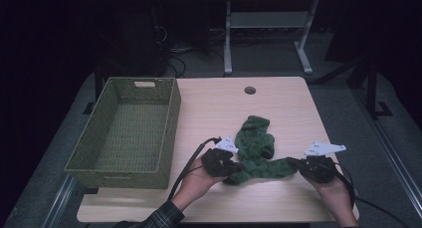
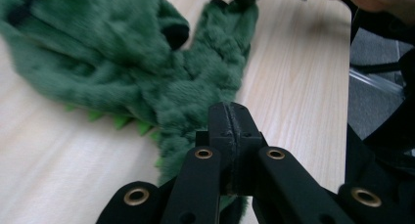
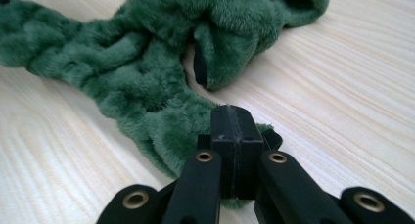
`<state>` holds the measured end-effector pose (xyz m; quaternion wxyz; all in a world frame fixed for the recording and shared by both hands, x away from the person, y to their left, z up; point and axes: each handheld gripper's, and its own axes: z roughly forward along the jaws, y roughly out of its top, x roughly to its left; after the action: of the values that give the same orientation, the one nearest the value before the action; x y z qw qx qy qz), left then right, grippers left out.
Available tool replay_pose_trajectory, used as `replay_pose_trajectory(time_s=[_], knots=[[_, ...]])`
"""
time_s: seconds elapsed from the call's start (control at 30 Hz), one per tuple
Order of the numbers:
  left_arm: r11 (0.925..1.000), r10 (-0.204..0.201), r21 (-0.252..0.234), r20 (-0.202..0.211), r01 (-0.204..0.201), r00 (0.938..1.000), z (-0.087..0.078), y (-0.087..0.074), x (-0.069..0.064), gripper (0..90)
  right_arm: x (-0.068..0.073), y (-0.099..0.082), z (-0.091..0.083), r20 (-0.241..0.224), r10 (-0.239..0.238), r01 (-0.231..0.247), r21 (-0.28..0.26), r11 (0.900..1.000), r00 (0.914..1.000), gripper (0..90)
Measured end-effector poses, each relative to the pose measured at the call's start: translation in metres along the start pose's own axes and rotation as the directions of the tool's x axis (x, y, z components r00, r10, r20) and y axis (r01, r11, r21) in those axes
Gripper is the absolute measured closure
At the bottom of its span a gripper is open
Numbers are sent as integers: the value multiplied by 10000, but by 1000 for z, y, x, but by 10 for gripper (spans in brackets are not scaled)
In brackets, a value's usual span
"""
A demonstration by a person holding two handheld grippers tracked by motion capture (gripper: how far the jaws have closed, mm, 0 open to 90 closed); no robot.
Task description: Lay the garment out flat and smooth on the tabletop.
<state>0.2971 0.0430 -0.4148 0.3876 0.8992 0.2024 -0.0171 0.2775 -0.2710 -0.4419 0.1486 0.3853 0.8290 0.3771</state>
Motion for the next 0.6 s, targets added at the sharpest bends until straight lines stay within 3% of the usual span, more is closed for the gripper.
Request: replay_pose_trajectory(time_s=[0.17, 0.3, 0.37, 0.43, 0.5, 0.6], knots=[[9977, -323, 598, -6, 323, 9995, 9, -19, 3, 895, -3, -4, 8, -107, -16, 19, 354, 9994, 9999, 898], [9913, -304, 1268, -471, 362, 9984, 14, -32, 6, 896, -4, -8, 13, -201, 54, -41, 653, 9979, 9998, 897], [9869, 10, 1607, -799, 119, 9968, 14, -34, 8, 896, -4, -10, 15, -188, 16, -1, 836, 9965, 9998, 897], [9845, 57, 1750, -1067, 131, 9943, 15, -36, 11, 897, -4, -11, 18, -226, -53, 75, 994, 9950, 9997, 897], [9841, -52, 1760, -987, 226, 9951, 14, -38, 16, 898, -2, -12, 21, -250, -110, 139, 1189, 9928, 9996, 899], [9831, 84, 1826, -1207, 139, 9927, 12, -37, 19, 898, -2, -12, 20, -278, -87, 122, 1279, 9917, 9996, 900]])
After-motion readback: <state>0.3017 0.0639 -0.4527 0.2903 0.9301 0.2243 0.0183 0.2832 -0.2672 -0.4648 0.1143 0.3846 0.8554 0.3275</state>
